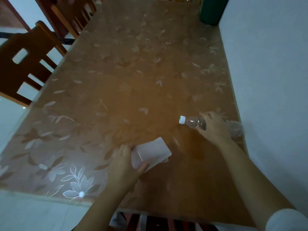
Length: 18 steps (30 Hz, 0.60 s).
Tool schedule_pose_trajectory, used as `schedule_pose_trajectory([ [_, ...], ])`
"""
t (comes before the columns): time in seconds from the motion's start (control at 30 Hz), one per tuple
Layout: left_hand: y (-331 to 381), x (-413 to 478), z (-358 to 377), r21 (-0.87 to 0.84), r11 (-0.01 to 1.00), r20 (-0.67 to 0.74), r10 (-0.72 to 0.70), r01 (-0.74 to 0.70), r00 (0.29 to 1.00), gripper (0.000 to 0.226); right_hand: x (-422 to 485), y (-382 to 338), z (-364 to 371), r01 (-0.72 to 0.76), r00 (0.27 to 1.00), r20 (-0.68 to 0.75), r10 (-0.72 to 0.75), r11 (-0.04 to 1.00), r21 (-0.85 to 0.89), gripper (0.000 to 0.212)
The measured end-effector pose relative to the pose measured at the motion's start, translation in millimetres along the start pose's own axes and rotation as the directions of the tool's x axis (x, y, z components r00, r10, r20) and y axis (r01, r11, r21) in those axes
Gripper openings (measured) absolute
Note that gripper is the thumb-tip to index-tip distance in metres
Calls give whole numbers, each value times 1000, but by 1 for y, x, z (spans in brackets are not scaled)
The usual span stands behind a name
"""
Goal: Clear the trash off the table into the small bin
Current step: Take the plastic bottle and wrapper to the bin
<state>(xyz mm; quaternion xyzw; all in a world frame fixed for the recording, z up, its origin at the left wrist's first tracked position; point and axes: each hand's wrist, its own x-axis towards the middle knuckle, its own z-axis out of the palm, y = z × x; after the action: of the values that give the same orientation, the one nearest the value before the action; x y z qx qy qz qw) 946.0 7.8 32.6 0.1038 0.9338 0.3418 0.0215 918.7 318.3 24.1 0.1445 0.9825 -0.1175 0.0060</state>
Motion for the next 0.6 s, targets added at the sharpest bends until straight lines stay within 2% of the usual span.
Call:
schedule_pose_trajectory([
  [0.13,-4,-4,0,-15,1000,-24,-17,17,1000,56,11,4,13,0,992,125,9,998,-67,66],
  [0.33,-12,-7,4,-60,998,-15,-23,23,1000,57,8,3,22,30,990,139,-8,987,-157,70],
  [0.6,-19,-15,-3,-92,996,-37,-14,11,999,58,-24,-17,25,69,978,205,-43,990,-120,68],
])
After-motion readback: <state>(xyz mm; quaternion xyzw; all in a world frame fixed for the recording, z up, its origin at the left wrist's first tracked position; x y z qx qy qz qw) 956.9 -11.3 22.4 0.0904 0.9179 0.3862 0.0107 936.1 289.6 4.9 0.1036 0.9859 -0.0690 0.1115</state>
